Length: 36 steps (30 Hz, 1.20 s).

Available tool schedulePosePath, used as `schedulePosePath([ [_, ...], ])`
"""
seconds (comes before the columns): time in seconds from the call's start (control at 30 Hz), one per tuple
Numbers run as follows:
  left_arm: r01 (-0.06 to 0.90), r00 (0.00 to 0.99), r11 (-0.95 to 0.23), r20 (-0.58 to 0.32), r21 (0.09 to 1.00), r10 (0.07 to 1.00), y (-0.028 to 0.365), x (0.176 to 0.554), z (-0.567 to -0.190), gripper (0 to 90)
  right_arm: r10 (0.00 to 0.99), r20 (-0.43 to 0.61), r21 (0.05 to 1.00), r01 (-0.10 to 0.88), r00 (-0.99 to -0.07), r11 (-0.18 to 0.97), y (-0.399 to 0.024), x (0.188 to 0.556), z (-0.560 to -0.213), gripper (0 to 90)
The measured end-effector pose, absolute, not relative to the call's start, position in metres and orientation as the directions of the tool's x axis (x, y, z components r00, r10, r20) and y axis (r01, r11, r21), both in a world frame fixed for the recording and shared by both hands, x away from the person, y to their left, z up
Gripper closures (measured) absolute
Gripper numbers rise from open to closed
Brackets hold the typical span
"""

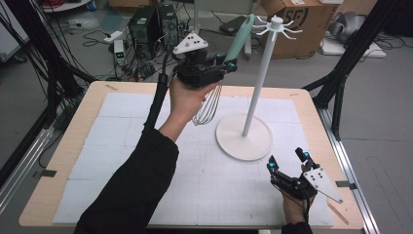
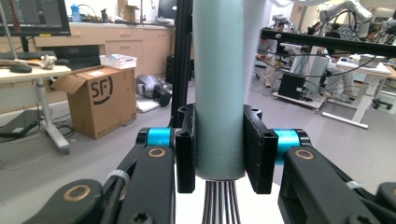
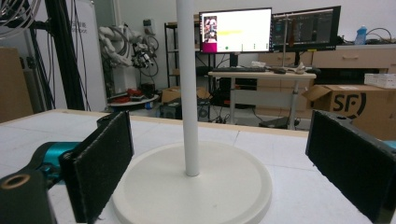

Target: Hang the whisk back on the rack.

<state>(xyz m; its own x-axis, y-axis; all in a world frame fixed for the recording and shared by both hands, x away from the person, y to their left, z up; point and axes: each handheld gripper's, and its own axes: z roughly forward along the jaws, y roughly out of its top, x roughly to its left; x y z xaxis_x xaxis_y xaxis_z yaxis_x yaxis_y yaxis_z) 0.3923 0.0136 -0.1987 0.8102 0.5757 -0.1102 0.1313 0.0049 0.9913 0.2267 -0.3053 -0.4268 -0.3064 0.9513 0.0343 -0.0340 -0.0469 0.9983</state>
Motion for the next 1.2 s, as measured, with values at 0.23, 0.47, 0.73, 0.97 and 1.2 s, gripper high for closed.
schedulePosePath([
  [0.23, 0.155, 0.823, 0.002, -0.130, 0.988, 0.552, 0.015, 0.403, -0.204, 69.1, 0.952, 0.037, 0.998, -0.031, -0.305, -0.049, -0.306, 0.227, -0.427, 6.3],
  [0.47, 0.163, 0.834, 0.019, -0.148, 0.987, 0.531, 0.012, 0.408, -0.208, 69.1, 0.952, 0.038, 0.998, -0.031, -0.302, -0.050, -0.306, 0.227, -0.427, 6.2],
  [0.73, 0.154, 0.838, 0.028, -0.146, 0.988, 0.526, 0.008, 0.405, -0.208, 69.1, 0.953, 0.040, 0.998, -0.035, -0.302, -0.053, -0.307, 0.227, -0.427, 6.3],
  [0.97, 0.168, 0.839, 0.020, -0.154, 0.986, 0.522, 0.006, 0.406, -0.210, 69.1, 0.952, 0.044, 0.998, -0.032, -0.302, -0.056, -0.306, 0.227, -0.427, 6.2],
  [1.2, 0.167, 0.844, 0.008, -0.147, 0.986, 0.516, 0.002, 0.407, -0.213, 69.1, 0.953, 0.042, 0.998, -0.032, -0.301, -0.055, -0.306, 0.227, -0.427, 6.3],
])
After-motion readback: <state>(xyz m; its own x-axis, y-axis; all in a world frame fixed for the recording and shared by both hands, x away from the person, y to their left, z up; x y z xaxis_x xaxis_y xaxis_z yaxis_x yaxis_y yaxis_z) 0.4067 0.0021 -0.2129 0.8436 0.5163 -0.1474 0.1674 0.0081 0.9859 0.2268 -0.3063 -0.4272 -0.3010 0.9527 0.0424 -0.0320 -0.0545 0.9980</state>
